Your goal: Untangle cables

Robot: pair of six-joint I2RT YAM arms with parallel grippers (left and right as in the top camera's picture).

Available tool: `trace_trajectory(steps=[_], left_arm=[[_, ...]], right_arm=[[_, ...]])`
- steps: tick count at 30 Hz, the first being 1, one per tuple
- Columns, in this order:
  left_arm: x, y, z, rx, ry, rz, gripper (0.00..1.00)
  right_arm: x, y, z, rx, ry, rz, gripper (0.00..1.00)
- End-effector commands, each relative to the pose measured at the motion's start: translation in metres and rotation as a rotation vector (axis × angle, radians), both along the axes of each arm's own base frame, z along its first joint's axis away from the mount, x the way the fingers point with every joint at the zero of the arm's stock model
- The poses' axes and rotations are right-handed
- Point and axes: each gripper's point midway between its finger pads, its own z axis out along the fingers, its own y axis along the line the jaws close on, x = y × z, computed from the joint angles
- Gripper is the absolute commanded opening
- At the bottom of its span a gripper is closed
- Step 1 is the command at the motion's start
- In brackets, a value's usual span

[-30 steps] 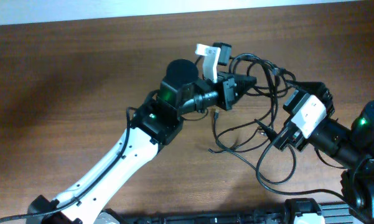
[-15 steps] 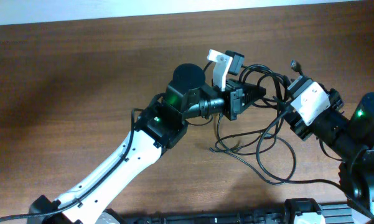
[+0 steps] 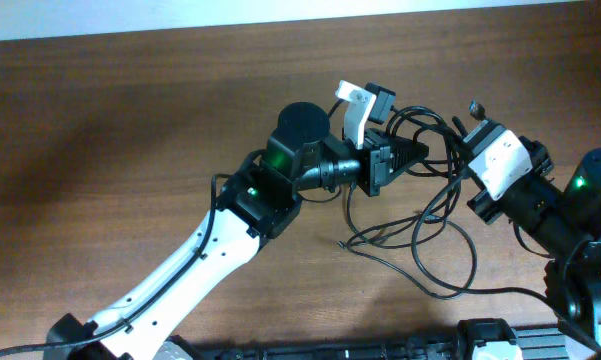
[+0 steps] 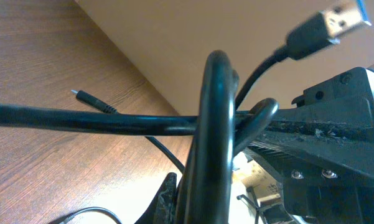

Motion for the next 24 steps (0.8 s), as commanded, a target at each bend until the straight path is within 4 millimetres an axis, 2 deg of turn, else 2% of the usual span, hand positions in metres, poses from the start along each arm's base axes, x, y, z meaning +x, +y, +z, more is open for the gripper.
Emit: trace_trajectory(steps=[1,6,10,14,18,23,24], left_arm=[[-0.006,-0.001,0.008,-0.014,-0.030,-0.030,0.00],[0.025,0.014,0.005,0.001,-0.036,0.098,0.00],[0.058,0.039,0.005,-0.016,0.050,0.218,0.00],[0.080,0.062,0.002,-0.033,0.131,0.295,0.00],[0.090,0.078,-0.006,-0.018,0.184,0.321,0.00],[0.086,0.079,-0.005,-0.022,0.194,0.278,0.00],[0.085,0.079,-0.005,-0.022,0.194,0.275,0.00]], right_arm=[[0.001,-0.002,0.004,0.047,0.014,-0.032,0.04],[-0.003,-0.001,0.005,0.083,0.028,-0.044,0.04],[-0.011,-0.001,0.006,0.082,0.025,-0.044,0.04],[-0.016,-0.001,0.007,0.082,0.025,-0.044,0.04],[-0.017,-0.002,0.005,0.081,0.031,-0.049,0.04],[-0.015,-0.006,0.004,0.112,0.049,-0.090,0.04],[-0.016,-0.006,0.004,0.121,0.054,-0.093,0.14]])
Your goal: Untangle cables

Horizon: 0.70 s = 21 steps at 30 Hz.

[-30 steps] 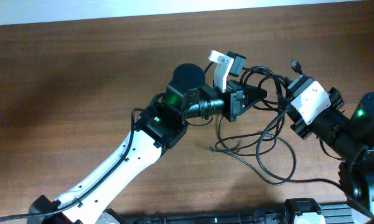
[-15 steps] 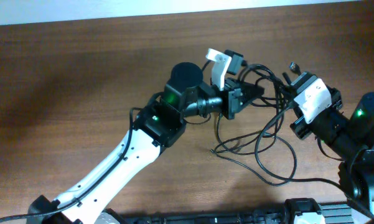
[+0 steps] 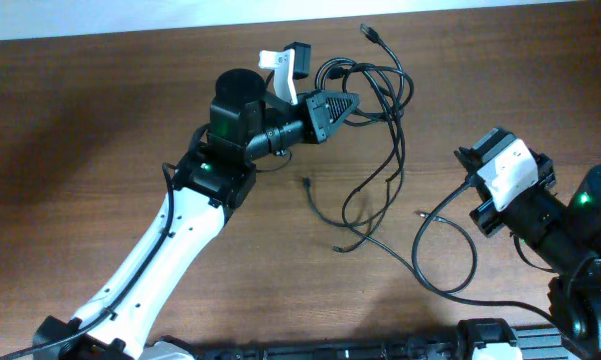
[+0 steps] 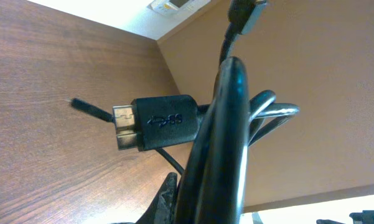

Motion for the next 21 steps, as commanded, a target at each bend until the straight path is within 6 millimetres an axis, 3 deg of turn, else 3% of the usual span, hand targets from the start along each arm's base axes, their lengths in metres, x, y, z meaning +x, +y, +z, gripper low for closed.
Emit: trace_trajectory(steps=[1,2,3,4,11,13,15,16,19,21], left_arm=[[-0.008,-0.003,0.008,-0.024,0.001,-0.047,0.00],[-0.011,-0.004,0.009,-0.028,-0.003,-0.067,0.00],[-0.016,-0.007,0.012,-0.030,-0.028,-0.105,0.00],[-0.021,-0.009,0.014,-0.025,-0.062,-0.138,0.00],[-0.050,-0.034,0.018,0.008,-0.225,-0.276,0.00],[-0.059,-0.041,0.018,0.015,-0.255,-0.305,0.00],[-0.068,-0.049,0.018,0.018,-0.277,-0.335,0.00],[-0.072,-0.052,0.018,0.016,-0.277,-0.345,0.00],[-0.081,-0.059,0.018,0.012,-0.277,-0.372,0.00],[-0.083,-0.061,0.018,0.013,-0.278,-0.373,0.00]], right_arm=[[-0.001,-0.003,0.004,0.042,0.015,-0.039,0.29],[-0.002,-0.001,0.003,0.048,0.018,-0.023,0.45],[-0.002,0.001,0.004,0.052,0.018,-0.014,0.77],[-0.002,0.001,0.003,0.047,0.016,-0.012,0.88],[-0.006,0.009,0.006,-0.010,-0.026,0.069,0.92],[-0.007,0.012,0.006,-0.002,-0.027,0.085,0.88],[-0.007,0.012,0.006,-0.001,-0.025,0.087,0.74],[-0.006,0.012,0.006,-0.001,-0.023,0.087,0.65],[-0.005,0.012,0.004,-0.001,-0.017,0.087,0.21],[-0.004,0.012,0.003,0.000,-0.013,0.087,0.04]])
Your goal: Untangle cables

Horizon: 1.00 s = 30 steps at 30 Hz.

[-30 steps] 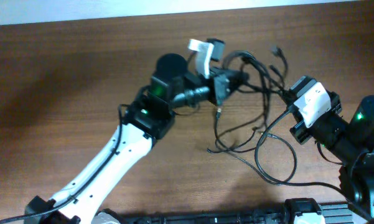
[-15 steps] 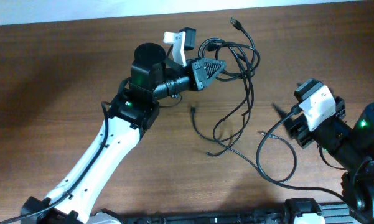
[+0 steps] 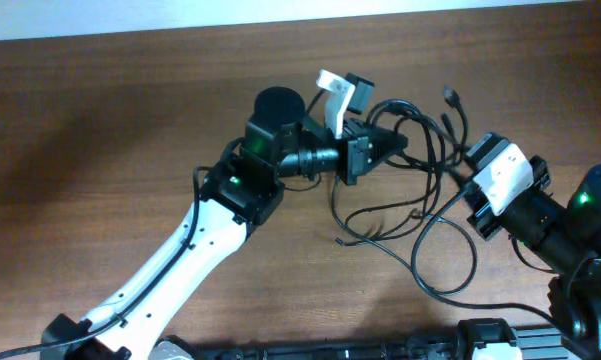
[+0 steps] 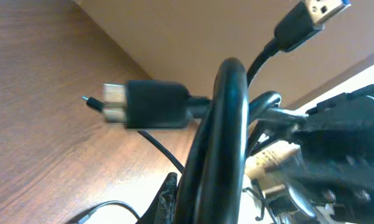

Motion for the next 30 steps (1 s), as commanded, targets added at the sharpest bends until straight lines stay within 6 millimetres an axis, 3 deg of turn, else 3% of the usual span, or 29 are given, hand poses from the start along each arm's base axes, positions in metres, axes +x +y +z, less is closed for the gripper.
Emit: trace_trajectory(steps=[1,8,14,19,20,21,22,24,27,30], left_arm=[[-0.007,-0.003,0.008,-0.013,-0.047,-0.030,0.00],[0.003,0.004,0.008,-0.011,-0.046,-0.001,0.00],[0.043,0.040,0.007,-0.008,-0.042,0.114,0.00],[0.058,0.058,0.008,-0.008,-0.042,0.161,0.00],[0.059,0.059,0.008,-0.008,-0.042,0.164,0.00],[0.060,0.059,0.008,-0.008,-0.043,0.166,0.00],[0.060,0.059,0.008,-0.008,-0.043,0.167,0.00],[0.060,0.059,0.009,-0.010,-0.047,0.166,0.00],[0.061,0.059,0.011,-0.016,-0.057,0.168,0.00],[0.063,0.060,0.014,-0.024,-0.074,0.179,0.00]], right_arm=[[0.001,0.002,0.003,0.007,-0.001,0.013,0.04],[0.001,-0.004,-0.005,0.019,0.047,-0.035,0.04],[0.008,-0.044,-0.020,0.039,0.138,-0.319,0.04],[0.009,-0.060,-0.024,0.092,0.169,-0.453,0.04],[0.009,-0.060,-0.023,0.096,0.170,-0.456,0.11],[0.010,-0.060,-0.023,0.096,0.168,-0.455,0.27],[0.010,-0.060,-0.024,0.097,0.171,-0.452,0.56],[0.008,-0.060,-0.029,0.092,0.194,-0.454,0.76],[0.006,-0.057,-0.033,0.093,0.218,-0.444,0.90],[0.005,-0.043,-0.033,0.109,0.225,-0.360,0.90]])
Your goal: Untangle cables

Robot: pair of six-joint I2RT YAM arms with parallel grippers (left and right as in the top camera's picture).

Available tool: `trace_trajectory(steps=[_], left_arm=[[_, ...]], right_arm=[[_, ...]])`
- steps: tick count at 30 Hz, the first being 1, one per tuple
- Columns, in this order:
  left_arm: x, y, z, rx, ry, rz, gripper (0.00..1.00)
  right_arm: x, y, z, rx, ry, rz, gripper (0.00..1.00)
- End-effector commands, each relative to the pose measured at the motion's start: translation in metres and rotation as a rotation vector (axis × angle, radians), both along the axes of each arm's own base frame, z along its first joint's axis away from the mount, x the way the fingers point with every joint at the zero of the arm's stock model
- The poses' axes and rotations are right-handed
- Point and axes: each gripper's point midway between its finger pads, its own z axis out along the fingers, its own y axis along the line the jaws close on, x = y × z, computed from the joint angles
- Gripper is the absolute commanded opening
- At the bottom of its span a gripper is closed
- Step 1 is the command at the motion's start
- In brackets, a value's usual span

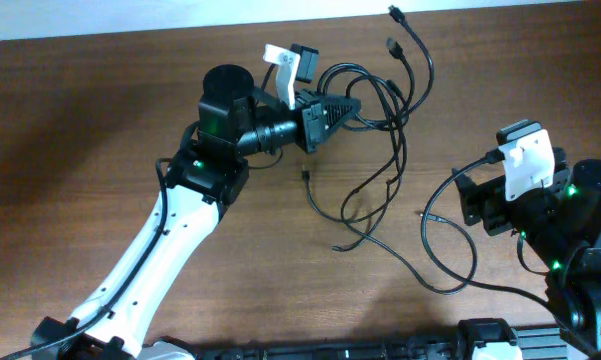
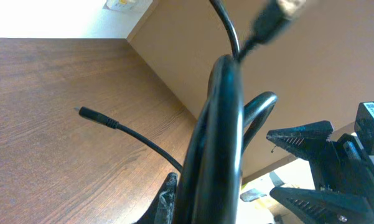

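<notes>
A tangle of black cables [image 1: 378, 92] hangs from my left gripper [image 1: 348, 106], which is shut on a thick loop of it [image 2: 221, 143] near the table's back edge. Two plug ends [image 1: 391, 30] stick up past the bundle, one of them blurred [image 2: 277, 14] in the left wrist view. Thin strands trail toward the table's front [image 1: 352, 215], one ending in a small jack [image 2: 87, 113]. A long loop [image 1: 448, 262] lies at the right. My right gripper [image 1: 472, 203] stands open beside that loop, its fingers [image 2: 299, 132] spread and holding nothing.
The brown wooden table [image 1: 100, 150] carries only the cables. Its back edge meets a white wall [image 1: 180, 15] just behind the left gripper. A dark rail [image 1: 400, 350] runs along the front edge.
My left gripper has moved left and toward the back edge with the bundle, away from the right gripper. The right arm has drawn back to the right. The big plug has left the wrist view.
At first my left gripper held the bundle right beside the right gripper. Then it was far to the left with strands strung out. Then it was back near the right gripper. Now it is at the back left again, cables trailing.
</notes>
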Motion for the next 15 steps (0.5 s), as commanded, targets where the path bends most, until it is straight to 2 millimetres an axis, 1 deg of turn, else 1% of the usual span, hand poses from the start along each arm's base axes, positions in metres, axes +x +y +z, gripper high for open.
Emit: trace_trajectory(steps=[1,5,7,8,10,12,15], left_arm=[[0.002,0.000,0.014,-0.016,-0.068,0.007,0.00],[-0.002,-0.003,0.029,-0.063,-0.111,-0.020,0.00],[-0.007,-0.005,0.042,-0.102,-0.142,-0.048,0.00],[-0.009,-0.006,0.048,-0.118,-0.163,-0.060,0.00],[-0.010,-0.006,0.054,-0.136,-0.177,-0.062,0.00],[-0.010,-0.006,0.054,-0.136,-0.178,-0.063,0.00],[-0.011,-0.007,0.053,-0.136,-0.177,-0.066,0.00]], right_arm=[[-0.002,0.019,0.005,0.036,-0.010,0.113,0.90],[-0.006,0.052,0.006,0.090,-0.013,0.321,0.91],[-0.003,0.059,0.002,0.118,0.012,0.361,0.93],[0.001,0.062,-0.003,0.137,0.036,0.377,0.94],[0.009,0.073,-0.008,0.194,0.066,0.439,0.94],[0.016,0.084,-0.008,0.251,0.074,0.506,0.94],[0.034,0.099,-0.008,0.328,0.070,0.603,0.93]])
